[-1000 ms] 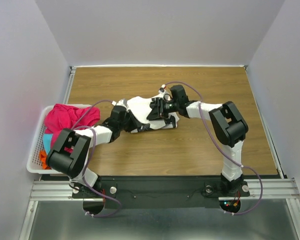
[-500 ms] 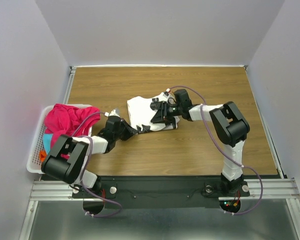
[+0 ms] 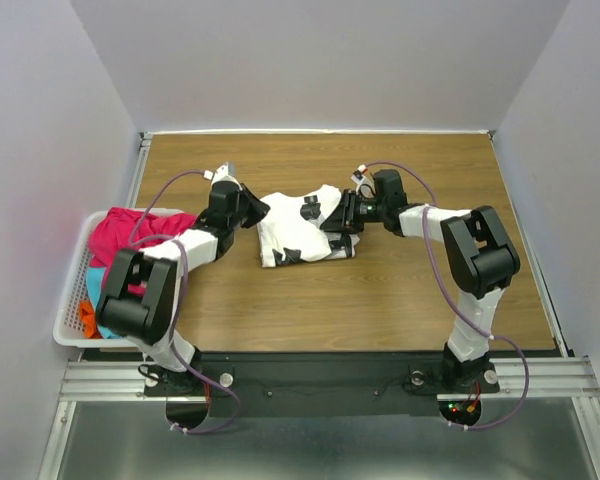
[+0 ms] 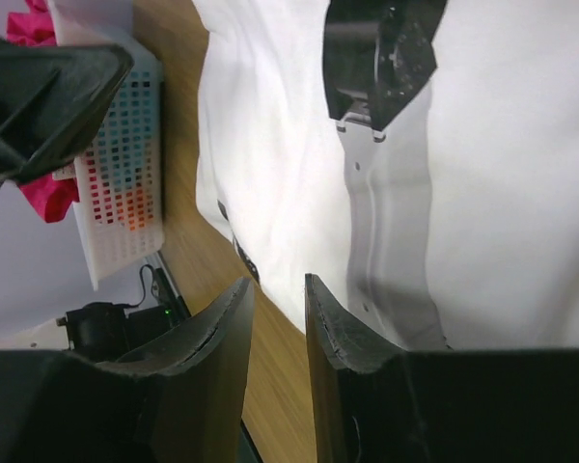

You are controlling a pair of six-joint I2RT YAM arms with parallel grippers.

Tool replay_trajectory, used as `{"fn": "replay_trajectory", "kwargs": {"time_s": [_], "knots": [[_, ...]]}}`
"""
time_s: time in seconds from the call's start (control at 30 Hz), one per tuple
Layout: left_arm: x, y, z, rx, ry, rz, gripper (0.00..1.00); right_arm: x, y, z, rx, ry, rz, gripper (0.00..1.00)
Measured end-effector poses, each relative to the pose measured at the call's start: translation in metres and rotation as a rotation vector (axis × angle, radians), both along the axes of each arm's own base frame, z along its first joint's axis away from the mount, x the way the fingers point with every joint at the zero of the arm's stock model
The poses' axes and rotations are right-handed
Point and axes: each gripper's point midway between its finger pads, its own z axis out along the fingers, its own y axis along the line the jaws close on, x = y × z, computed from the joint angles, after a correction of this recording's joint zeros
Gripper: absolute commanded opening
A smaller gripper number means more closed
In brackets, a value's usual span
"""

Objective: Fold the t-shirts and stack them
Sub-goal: Neatly place the folded tshirt to the corner

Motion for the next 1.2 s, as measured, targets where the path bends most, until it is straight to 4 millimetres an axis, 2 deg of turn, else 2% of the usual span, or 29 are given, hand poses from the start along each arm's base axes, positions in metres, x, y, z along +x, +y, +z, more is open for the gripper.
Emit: {"fn": "replay_trajectory", "kwargs": {"time_s": [0.13, 0.17, 0.23, 0.27, 0.3, 0.4, 0.5, 0.6, 0.67, 0.73, 0.8, 0.83, 0.9, 0.93, 1.0, 1.03, 1.1, 1.2], "knots": [[0.027, 0.009, -0.032, 0.054, 0.057, 0.008, 0.15, -0.002, -0.008, -0.010, -0.018, 0.013, -0.011, 0.34], [0.032, 0.015, -0.050, 0.074, 0.094, 0.014, 0.15, -0.002, -0.010, -0.014, -0.024, 0.014, -0.015, 0.34], [0.035, 0.022, -0.067, 0.089, 0.127, 0.023, 0.15, -0.007, -0.015, -0.024, -0.041, 0.028, -0.021, 0.34], [0.035, 0.030, -0.083, 0.101, 0.164, 0.032, 0.15, -0.010, -0.017, -0.030, -0.050, 0.038, -0.024, 0.34], [0.037, 0.032, -0.089, 0.093, 0.175, 0.032, 0.15, -0.012, -0.021, -0.037, -0.060, 0.051, -0.028, 0.34], [0.053, 0.042, -0.083, 0.098, 0.153, 0.037, 0.15, -0.024, -0.030, -0.056, -0.079, 0.092, -0.035, 0.34], [0.071, 0.049, -0.082, 0.112, 0.146, 0.048, 0.15, -0.027, -0.032, -0.058, -0.072, 0.089, -0.031, 0.34], [0.081, 0.053, -0.082, 0.119, 0.146, 0.055, 0.18, -0.027, -0.033, -0.056, -0.073, 0.075, -0.029, 0.34], [0.080, 0.053, -0.080, 0.118, 0.150, 0.051, 0.24, -0.028, -0.033, -0.054, -0.076, 0.068, -0.024, 0.34], [0.077, 0.052, -0.074, 0.117, 0.152, 0.043, 0.33, -0.029, -0.034, -0.049, -0.080, 0.065, -0.020, 0.34], [0.072, 0.050, -0.060, 0.112, 0.139, 0.032, 0.43, -0.028, -0.035, -0.043, -0.087, 0.055, -0.022, 0.34], [0.067, 0.048, -0.045, 0.107, 0.118, 0.026, 0.55, -0.027, -0.035, -0.038, -0.090, 0.047, -0.023, 0.37], [0.059, 0.044, -0.022, 0.101, 0.077, 0.013, 0.66, -0.020, -0.037, -0.024, -0.097, 0.015, -0.038, 0.42], [0.050, 0.037, -0.001, 0.101, 0.039, -0.005, 0.73, -0.016, -0.039, -0.020, -0.103, 0.002, -0.047, 0.48], [0.034, 0.016, 0.031, 0.118, -0.034, -0.050, 0.80, -0.010, -0.045, -0.007, -0.132, -0.042, -0.076, 0.52], [0.030, 0.010, 0.039, 0.130, -0.056, -0.067, 0.82, -0.006, -0.050, -0.001, -0.157, -0.066, -0.095, 0.53], [0.008, -0.025, 0.060, 0.160, -0.118, -0.149, 0.82, 0.000, -0.062, 0.006, -0.208, -0.101, -0.129, 0.55], [-0.021, -0.058, 0.064, 0.190, -0.142, -0.251, 0.82, 0.008, -0.078, 0.008, -0.293, -0.136, -0.165, 0.58]]}}
